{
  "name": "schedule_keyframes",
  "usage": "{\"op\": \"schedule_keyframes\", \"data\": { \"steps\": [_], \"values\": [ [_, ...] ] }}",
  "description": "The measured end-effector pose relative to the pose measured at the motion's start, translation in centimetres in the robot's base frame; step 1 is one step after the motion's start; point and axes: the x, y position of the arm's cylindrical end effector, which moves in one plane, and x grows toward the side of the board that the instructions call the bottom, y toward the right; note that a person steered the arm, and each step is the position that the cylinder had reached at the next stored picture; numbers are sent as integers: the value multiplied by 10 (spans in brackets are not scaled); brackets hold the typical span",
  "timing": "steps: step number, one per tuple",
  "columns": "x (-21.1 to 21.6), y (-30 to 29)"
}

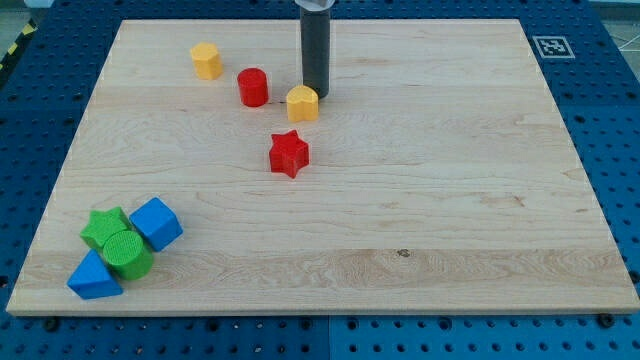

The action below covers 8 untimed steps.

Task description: Move the yellow hexagon closer to the red circle

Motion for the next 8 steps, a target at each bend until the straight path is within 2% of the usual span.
{"op": "schedule_keyframes", "data": {
  "steps": [2,6,8],
  "values": [
    [-14,2],
    [-91,-113],
    [-98,-190]
  ]
}}
